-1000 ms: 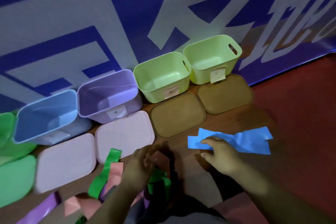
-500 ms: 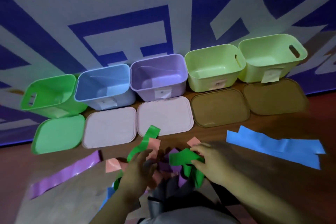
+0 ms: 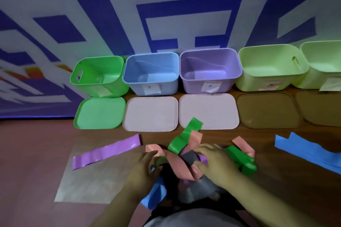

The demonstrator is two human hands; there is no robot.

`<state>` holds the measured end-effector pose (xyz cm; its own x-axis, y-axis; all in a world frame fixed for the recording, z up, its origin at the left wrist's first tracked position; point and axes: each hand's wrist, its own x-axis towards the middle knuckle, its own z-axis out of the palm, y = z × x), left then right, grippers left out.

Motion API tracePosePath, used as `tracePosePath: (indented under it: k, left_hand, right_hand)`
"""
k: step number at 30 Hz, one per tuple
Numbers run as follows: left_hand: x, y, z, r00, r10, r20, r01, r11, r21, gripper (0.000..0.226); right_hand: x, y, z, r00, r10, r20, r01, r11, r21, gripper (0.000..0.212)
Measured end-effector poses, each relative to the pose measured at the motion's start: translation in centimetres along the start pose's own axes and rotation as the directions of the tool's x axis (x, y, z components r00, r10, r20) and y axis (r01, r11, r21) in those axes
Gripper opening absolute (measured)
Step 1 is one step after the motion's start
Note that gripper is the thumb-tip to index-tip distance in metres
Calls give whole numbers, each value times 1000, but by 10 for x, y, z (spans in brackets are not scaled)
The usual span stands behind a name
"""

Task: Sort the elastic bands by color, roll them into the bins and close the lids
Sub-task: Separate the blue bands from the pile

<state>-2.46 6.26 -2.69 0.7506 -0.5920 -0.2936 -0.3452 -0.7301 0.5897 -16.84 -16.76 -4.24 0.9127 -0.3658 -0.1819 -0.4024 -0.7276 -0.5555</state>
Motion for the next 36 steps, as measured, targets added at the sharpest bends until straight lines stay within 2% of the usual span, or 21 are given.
tracePosePath:
  k: [4, 7, 12, 17, 20, 25, 30, 32, 36]
  left_hand:
    - [1, -19, -16, 997, -62, 52, 63, 998, -21, 45]
    - [4, -29, -15, 988, -92, 123, 109, 985, -136, 38]
    - [14, -42, -4, 969, -91, 228, 119, 987, -112, 43]
    - [25, -37, 5, 972, -79, 220, 118, 978, -170, 41]
    - [31, -38, 10, 966, -104, 236, 155, 965, -210, 50]
    - [33, -38, 6, 949, -151, 277, 218, 948, -230, 49]
    - [25, -37, -7, 930, -231, 285, 291, 938, -188, 46]
    - [24, -44, -9, 918, -267, 293, 337, 915, -224, 50]
    - [18, -40, -25, 937, -251, 242, 322, 890, -324, 44]
  right_hand:
    - [14, -24, 14, 999, -1, 51, 1, 1000, -2, 36]
    - [22, -39, 24, 998, 2, 69, -3, 1000, 12, 37]
    - [31, -62, 40, 991, -24, 130, 20, 999, 31, 43]
    - [36, -70, 51, 983, 15, 182, -17, 1000, 7, 54]
    - [38, -65, 52, 980, 47, 195, -44, 999, -20, 54]
    - [41, -61, 50, 983, 55, 176, -51, 998, -25, 49]
    - [43, -58, 47, 984, 6, 178, -7, 1000, 8, 47]
    - [44, -57, 46, 984, -22, 177, 19, 1000, 18, 45]
    - [47, -68, 45, 985, -41, 165, 18, 990, 141, 43]
